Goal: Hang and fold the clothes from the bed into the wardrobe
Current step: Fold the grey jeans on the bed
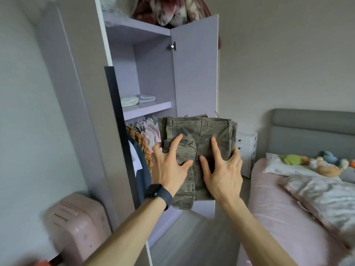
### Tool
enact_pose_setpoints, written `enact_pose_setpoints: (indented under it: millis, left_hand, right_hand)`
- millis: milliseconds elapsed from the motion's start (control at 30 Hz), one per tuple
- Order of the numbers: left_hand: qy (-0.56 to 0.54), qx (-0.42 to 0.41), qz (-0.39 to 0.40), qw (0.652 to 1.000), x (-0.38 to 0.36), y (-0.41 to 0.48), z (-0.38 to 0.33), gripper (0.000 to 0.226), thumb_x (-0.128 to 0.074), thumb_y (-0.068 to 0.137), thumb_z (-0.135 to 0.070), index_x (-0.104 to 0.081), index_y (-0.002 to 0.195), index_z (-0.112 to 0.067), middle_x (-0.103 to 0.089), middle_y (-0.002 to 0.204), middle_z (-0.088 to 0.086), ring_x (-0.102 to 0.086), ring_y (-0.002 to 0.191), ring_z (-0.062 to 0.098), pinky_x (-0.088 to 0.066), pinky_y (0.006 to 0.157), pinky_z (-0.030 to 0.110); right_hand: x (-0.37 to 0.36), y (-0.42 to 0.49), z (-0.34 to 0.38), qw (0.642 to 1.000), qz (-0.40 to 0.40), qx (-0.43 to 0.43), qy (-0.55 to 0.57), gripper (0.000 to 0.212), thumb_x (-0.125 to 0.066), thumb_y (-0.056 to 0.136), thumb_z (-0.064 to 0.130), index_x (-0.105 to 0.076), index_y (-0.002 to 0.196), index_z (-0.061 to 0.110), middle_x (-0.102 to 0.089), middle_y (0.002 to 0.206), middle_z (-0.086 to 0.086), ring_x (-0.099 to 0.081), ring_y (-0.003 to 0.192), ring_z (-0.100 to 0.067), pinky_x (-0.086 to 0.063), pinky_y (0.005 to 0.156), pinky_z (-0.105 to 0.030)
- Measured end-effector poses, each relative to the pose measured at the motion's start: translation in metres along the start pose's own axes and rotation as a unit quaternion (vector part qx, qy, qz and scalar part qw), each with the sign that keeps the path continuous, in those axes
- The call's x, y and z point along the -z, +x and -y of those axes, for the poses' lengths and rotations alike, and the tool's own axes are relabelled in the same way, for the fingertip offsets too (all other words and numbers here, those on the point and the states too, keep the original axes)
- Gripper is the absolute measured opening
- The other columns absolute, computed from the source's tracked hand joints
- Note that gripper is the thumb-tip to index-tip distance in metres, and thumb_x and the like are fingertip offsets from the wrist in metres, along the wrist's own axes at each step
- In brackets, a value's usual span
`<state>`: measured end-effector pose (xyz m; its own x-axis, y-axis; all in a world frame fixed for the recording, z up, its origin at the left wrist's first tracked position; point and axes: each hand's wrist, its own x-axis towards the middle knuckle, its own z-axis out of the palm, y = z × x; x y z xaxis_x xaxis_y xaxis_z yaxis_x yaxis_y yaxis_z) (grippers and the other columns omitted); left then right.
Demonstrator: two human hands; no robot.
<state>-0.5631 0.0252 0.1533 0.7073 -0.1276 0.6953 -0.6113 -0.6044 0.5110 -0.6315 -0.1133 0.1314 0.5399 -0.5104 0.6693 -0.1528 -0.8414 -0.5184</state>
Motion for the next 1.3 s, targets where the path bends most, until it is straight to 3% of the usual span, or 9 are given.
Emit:
enact_pose_setpoints:
  millis: [200,300,433,533,733,833,1033,1300]
  left_hand:
    - [-0.026,-0.025,-0.002,0.999,-0.034,0.058,0.027,0.083,-0.081,0.076,-0.045,-0.031,0.141,-0.059,-0.015,0.133,-0.007,-0.028,0.122,0.015,-0.041,0.100,0.032]
    - [-0.019,-0.023,0.003,1.000,-0.054,0.088,0.041,0.081,-0.081,0.077,-0.045,-0.035,0.143,-0.055,-0.018,0.134,-0.002,-0.029,0.124,0.017,-0.035,0.104,0.027]
    - [0.001,0.004,-0.015,1.000,-0.090,0.140,0.066,0.081,-0.081,0.077,-0.043,-0.038,0.144,-0.052,-0.028,0.139,0.010,-0.037,0.126,0.028,-0.035,0.104,0.030]
    - [0.013,0.025,-0.043,0.999,-0.134,0.192,0.092,0.081,-0.081,0.075,-0.045,-0.038,0.143,-0.053,-0.029,0.139,0.009,-0.037,0.121,0.024,-0.034,0.102,0.029]
    - [0.067,0.095,-0.080,0.990,-0.207,0.303,0.132,0.084,-0.080,0.073,-0.052,-0.035,0.144,-0.052,-0.032,0.139,0.012,-0.037,0.128,0.027,-0.033,0.113,0.043]
    - [0.079,0.109,-0.100,0.986,-0.230,0.355,0.151,0.084,-0.080,0.073,-0.053,-0.035,0.144,-0.054,-0.032,0.136,0.009,-0.038,0.125,0.024,-0.037,0.109,0.037]
    - [0.092,0.115,-0.137,0.980,-0.246,0.433,0.192,0.085,-0.080,0.074,-0.051,-0.030,0.142,-0.059,-0.032,0.133,0.008,-0.041,0.123,0.026,-0.040,0.095,0.029]
    - [0.102,0.130,-0.169,0.972,-0.240,0.524,0.268,0.084,-0.080,0.076,-0.047,-0.026,0.140,-0.061,-0.029,0.136,0.009,-0.036,0.132,0.030,-0.044,0.101,0.037]
  right_hand:
    - [-0.052,0.051,0.002,1.000,-0.016,-0.008,0.004,0.064,-0.053,0.095,0.061,-0.027,0.153,0.050,-0.030,0.149,-0.021,-0.043,0.122,-0.039,-0.054,0.078,-0.049]
    - [-0.083,0.079,-0.002,1.000,-0.016,-0.008,0.013,0.063,-0.052,0.095,0.061,-0.027,0.152,0.051,-0.029,0.149,-0.021,-0.042,0.123,-0.040,-0.054,0.078,-0.049]
    - [-0.141,0.132,-0.007,0.999,-0.018,0.022,0.025,0.062,-0.051,0.096,0.059,-0.028,0.153,0.048,-0.029,0.147,-0.022,-0.044,0.119,-0.040,-0.053,0.081,-0.050]
    - [-0.195,0.190,-0.015,0.998,-0.013,0.045,0.038,0.062,-0.053,0.096,0.057,-0.031,0.153,0.046,-0.031,0.145,-0.022,-0.044,0.117,-0.038,-0.054,0.073,-0.047]
    - [-0.292,0.317,-0.027,0.990,0.043,0.112,0.070,0.059,-0.050,0.099,0.054,-0.030,0.154,0.045,-0.029,0.152,-0.021,-0.042,0.124,-0.037,-0.056,0.077,-0.049]
    - [-0.333,0.372,-0.022,0.986,0.057,0.130,0.089,0.058,-0.051,0.098,0.053,-0.031,0.153,0.046,-0.029,0.152,-0.020,-0.041,0.124,-0.036,-0.057,0.079,-0.050]
    - [-0.397,0.447,0.008,0.976,0.062,0.174,0.115,0.058,-0.047,0.099,0.056,-0.030,0.154,0.045,-0.028,0.151,-0.021,-0.040,0.125,-0.035,-0.058,0.077,-0.047]
    - [-0.492,0.515,0.070,0.963,0.069,0.222,0.136,0.059,-0.041,0.099,0.059,-0.025,0.154,0.045,-0.027,0.147,-0.021,-0.041,0.122,-0.037,-0.054,0.079,-0.047]
